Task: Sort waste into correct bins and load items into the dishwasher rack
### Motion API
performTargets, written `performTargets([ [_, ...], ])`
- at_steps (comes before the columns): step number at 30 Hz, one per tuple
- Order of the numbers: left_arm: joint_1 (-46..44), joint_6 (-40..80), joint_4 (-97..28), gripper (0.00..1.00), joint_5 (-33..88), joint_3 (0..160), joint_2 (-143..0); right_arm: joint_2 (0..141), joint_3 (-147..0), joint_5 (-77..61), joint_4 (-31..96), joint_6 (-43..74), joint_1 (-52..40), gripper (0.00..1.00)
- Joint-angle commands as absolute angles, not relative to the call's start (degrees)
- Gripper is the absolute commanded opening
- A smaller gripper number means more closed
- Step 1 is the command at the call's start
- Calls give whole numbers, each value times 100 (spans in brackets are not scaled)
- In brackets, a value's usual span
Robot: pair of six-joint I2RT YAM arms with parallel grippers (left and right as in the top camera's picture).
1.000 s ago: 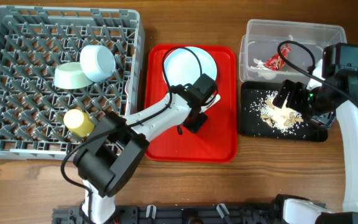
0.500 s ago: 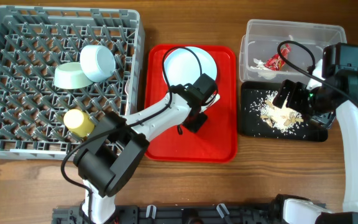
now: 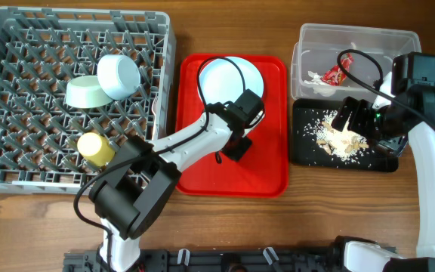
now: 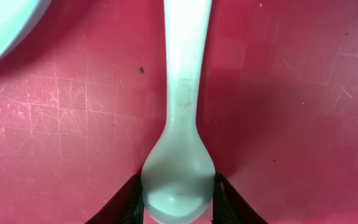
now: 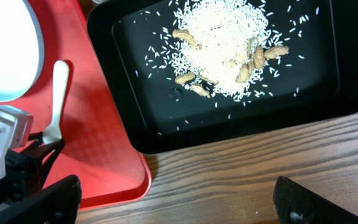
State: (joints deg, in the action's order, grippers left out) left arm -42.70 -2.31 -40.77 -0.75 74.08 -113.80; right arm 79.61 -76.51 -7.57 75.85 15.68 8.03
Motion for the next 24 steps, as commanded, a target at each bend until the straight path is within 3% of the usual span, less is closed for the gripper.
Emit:
performTargets([
  [1,-4303,-215,-4198,31,14,7310,-11196,7863,-7675,-676,7594,1496,823,100],
  [19,-4303,-215,-4576,32,14,7310,-10278,7863,-7675,-676,7612,1496,823,100],
  [24,-4303,-215,-4602,36,14,7310,-9959,7863,-7675,-679,7614,1500,823,100],
])
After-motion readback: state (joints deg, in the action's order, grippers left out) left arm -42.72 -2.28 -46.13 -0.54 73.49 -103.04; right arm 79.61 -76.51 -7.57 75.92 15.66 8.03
